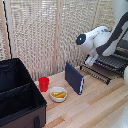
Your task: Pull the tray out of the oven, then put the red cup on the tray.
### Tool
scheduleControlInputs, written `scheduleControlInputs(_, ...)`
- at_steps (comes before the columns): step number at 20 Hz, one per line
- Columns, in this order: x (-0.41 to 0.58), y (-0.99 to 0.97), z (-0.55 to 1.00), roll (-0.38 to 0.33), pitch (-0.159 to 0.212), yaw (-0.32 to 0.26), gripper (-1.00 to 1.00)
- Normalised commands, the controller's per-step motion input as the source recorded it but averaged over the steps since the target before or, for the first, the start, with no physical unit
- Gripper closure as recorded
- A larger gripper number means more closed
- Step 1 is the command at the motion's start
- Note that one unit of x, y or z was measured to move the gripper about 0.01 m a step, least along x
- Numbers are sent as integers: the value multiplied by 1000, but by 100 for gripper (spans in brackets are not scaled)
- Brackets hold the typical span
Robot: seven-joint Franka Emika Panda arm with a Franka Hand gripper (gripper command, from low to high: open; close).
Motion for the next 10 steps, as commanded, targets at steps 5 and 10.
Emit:
scheduleControlInputs(5, 169, 267, 311, 177, -62, -192, -100)
scheduleControlInputs(10, 202, 334, 290, 220, -37, -169, -100)
